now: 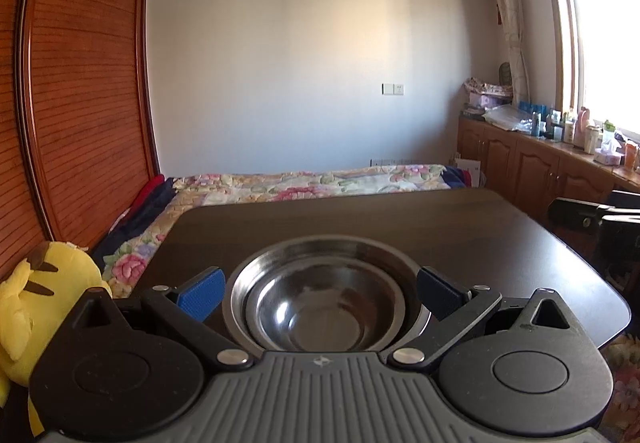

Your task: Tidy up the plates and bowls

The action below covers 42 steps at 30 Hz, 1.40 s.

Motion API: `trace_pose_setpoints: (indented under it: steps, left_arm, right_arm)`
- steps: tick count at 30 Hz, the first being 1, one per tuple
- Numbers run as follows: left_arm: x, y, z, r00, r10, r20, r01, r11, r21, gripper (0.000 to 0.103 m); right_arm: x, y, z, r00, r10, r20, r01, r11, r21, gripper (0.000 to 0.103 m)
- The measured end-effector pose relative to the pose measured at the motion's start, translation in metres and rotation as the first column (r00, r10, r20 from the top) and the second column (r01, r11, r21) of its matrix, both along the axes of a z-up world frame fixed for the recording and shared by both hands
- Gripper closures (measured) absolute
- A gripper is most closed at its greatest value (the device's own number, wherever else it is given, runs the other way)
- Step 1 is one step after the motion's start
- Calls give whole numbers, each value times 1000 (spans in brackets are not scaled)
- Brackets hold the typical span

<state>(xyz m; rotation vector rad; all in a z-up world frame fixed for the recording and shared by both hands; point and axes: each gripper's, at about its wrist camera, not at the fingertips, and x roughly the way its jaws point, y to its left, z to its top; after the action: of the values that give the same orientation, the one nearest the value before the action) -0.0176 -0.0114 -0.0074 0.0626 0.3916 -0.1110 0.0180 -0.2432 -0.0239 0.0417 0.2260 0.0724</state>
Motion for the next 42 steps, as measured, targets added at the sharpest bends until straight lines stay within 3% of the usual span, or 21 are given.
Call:
trace_pose_setpoints:
  steps: [10, 42]
  left_arm:
    - [4, 1, -13, 1000, 8, -27, -8, 1000, 3, 0]
    - [3, 3, -14, 1000, 11, -29, -11, 1000, 2, 0]
  right_arm:
    - [-3, 1, -13, 1000, -10, -29, 10, 1000, -4, 0]
    - [-3, -7, -10, 999, -10, -36, 10, 1000, -6, 0]
